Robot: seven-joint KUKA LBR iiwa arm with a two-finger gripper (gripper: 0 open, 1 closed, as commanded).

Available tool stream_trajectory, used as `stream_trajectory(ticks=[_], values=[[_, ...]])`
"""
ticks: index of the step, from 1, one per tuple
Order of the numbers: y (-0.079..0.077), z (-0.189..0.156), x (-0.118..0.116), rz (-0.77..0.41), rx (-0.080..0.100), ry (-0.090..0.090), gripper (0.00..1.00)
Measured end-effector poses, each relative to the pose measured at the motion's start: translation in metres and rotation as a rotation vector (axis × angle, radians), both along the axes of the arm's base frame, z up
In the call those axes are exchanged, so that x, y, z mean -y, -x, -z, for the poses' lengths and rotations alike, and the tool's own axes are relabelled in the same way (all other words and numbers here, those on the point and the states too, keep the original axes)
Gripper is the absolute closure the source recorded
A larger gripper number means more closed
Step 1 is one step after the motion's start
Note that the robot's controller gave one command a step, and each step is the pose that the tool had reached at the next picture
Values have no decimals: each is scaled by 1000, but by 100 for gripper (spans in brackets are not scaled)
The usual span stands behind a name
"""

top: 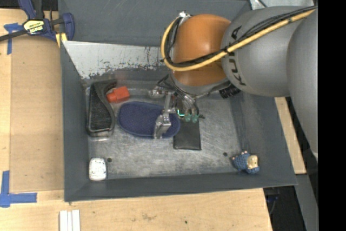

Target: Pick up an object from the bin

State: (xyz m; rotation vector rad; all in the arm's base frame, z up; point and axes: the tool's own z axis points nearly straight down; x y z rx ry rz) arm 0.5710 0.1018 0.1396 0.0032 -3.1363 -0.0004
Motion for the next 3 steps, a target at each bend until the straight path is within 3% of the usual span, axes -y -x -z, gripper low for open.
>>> stream_trajectory(ticks=[1,2,3], values=[[5,53,3,-25,8,0,0],[3,49,3,-23,16,-2,100],[-7,-111,12,-63,18,-1,100]])
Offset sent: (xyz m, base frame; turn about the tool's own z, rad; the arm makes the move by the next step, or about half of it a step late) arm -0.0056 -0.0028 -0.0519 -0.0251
